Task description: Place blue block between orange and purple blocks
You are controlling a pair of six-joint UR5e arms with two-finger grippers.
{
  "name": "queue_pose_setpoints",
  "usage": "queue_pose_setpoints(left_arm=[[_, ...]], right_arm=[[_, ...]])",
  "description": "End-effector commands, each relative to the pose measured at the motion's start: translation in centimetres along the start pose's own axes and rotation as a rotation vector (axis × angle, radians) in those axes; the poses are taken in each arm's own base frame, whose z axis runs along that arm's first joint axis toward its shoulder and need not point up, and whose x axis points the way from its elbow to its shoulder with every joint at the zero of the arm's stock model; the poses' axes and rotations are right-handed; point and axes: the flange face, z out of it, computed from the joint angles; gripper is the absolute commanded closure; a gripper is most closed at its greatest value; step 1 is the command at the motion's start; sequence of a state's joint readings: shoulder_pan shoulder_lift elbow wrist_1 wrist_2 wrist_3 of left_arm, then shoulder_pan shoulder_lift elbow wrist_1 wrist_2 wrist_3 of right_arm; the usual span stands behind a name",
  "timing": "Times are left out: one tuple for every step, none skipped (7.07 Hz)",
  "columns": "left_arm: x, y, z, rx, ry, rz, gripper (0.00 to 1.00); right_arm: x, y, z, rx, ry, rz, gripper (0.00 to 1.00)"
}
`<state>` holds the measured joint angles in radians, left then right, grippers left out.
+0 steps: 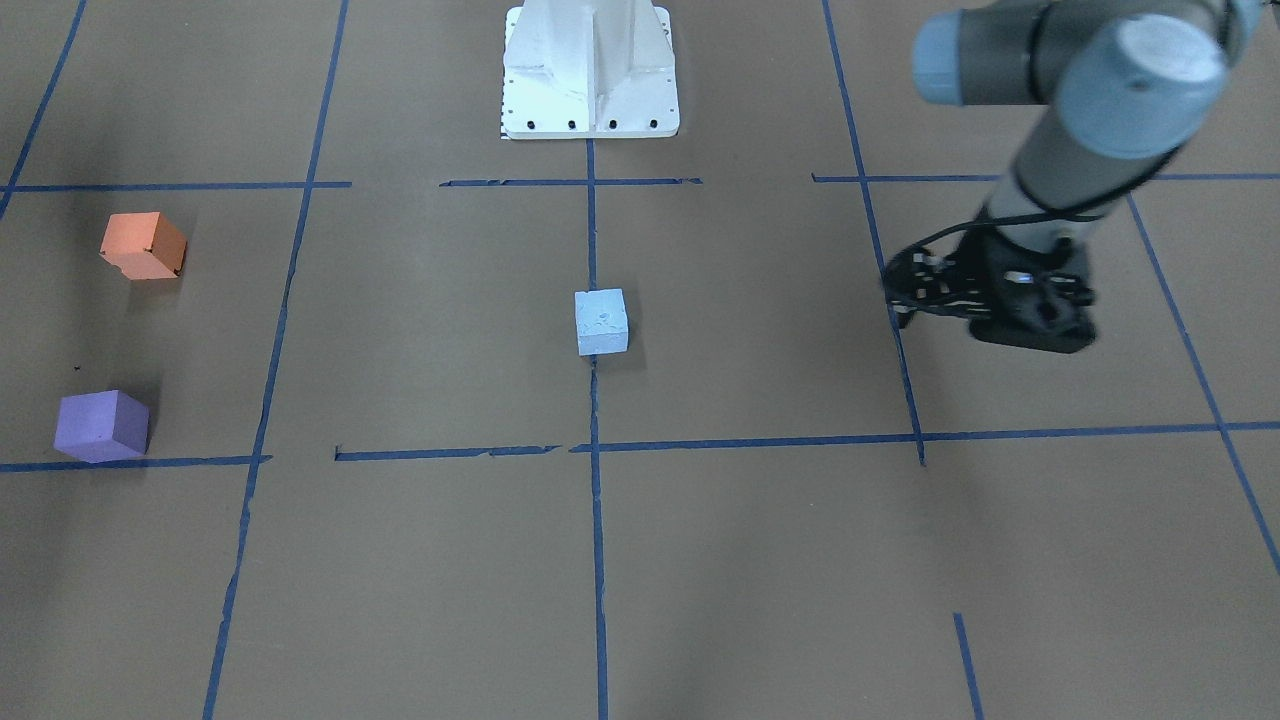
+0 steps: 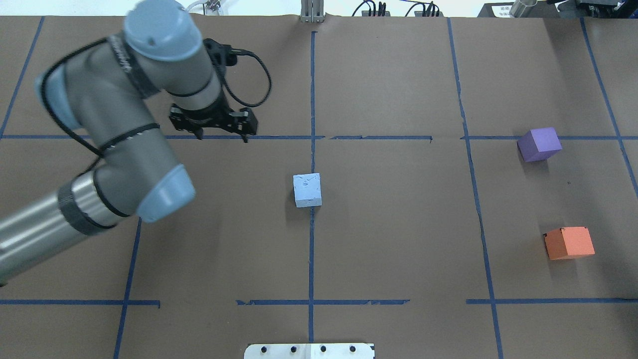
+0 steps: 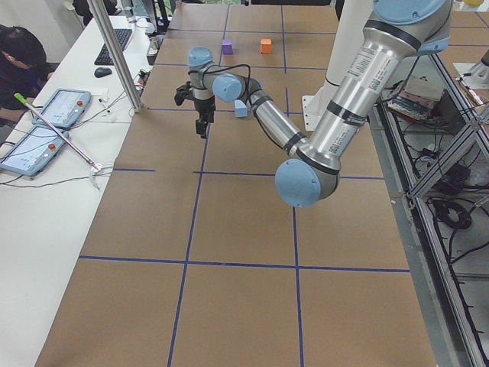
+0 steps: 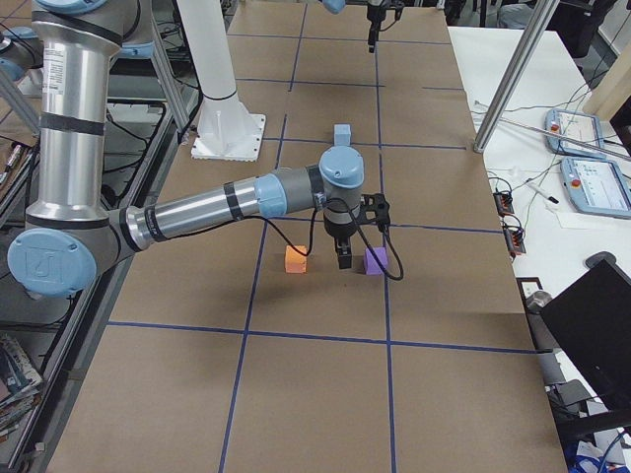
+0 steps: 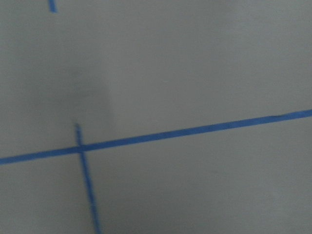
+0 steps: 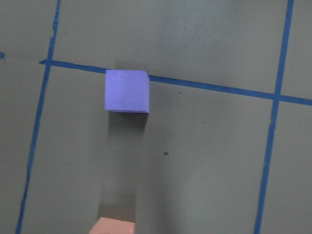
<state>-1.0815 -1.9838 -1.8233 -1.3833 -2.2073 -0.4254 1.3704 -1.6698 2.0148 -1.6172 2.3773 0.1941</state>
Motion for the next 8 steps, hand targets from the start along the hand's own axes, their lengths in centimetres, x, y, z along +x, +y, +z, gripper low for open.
queue_pose_setpoints(left_arm=[[-20.1, 6.9, -1.7, -0.023, -0.045, 0.063, 0.0], [-25.7, 10.4, -1.8, -0.038, -0.042, 0.015, 0.0], [-29.5, 13.6, 0.2, -0.074, -0.043, -0.03, 0.0], [-32.1, 16.5, 1.9, -0.088, -0.043, -0.063, 0.0], [-34.7, 19.6, 2.2, -0.068, -0.037, -0.104, 0.0], [-35.5, 22.4, 2.9, -0.058, 0.02, -0.126, 0.0], [-35.2, 23.4, 2.5, -0.035, 0.069, -0.133, 0.0], [-35.6, 24.1, 1.8, -0.021, 0.071, -0.15, 0.0]], right_arm=[[-7.7, -2.8, 1.1, -0.012, -0.039, -0.018, 0.0], [-12.4, -4.1, 2.3, -0.028, -0.057, -0.015, 0.0], [-16.7, -4.7, 3.7, -0.05, -0.069, 0.007, 0.0], [-20.7, -3.9, 5.3, -0.058, -0.049, 0.018, 0.0], [-24.9, -3.3, 6.6, -0.056, -0.038, 0.044, 0.0], [-31.4, -3.0, 8.2, -0.047, -0.045, 0.055, 0.0], [-37.6, -2.2, 10.1, -0.03, -0.04, 0.065, 0.0], [-41.5, -2.2, 10.5, -0.031, -0.062, 0.086, 0.0]])
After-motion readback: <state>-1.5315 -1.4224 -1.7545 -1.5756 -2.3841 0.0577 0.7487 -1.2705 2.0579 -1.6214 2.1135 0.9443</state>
